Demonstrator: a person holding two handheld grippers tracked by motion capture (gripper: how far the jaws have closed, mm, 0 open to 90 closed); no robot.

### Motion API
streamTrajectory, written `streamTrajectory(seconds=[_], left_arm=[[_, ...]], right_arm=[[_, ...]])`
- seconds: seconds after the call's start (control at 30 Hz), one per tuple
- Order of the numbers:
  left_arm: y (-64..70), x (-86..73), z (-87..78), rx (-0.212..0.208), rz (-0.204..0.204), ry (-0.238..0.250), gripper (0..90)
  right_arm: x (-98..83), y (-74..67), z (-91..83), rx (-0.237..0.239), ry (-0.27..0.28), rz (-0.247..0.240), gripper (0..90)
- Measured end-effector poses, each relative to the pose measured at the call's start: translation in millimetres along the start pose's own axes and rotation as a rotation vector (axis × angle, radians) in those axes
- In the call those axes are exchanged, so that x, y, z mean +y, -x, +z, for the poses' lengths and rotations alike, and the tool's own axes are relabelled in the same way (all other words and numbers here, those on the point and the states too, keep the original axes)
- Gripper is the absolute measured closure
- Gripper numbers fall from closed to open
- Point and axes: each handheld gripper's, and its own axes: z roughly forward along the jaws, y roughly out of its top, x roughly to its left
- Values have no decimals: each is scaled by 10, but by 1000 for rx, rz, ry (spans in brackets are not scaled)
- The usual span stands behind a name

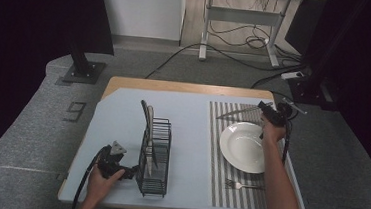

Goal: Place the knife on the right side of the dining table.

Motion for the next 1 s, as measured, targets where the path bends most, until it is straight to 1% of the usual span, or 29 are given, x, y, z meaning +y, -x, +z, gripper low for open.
streamTrajectory(seconds=[0.17,0.3,0.6,0.73,0.83,0.93,1.0], left_arm=[[0,0,0,0,0,0,7],[0,0,0,0,0,0,7],[0,0,0,0,0,0,6],[0,0,0,0,0,0,6],[0,0,0,0,0,0,6],[0,0,0,0,0,0,6],[0,0,0,0,0,0,6]], right_arm=[[-15,49,13,-9,-23,44,657],[-25,73,24,-15,-31,50,650],[-47,123,54,-41,-56,76,633],[-64,152,70,-60,-71,89,620],[-74,170,80,-71,-84,108,617],[-73,170,85,-74,-87,110,615],[-77,180,89,-81,-96,119,613]])
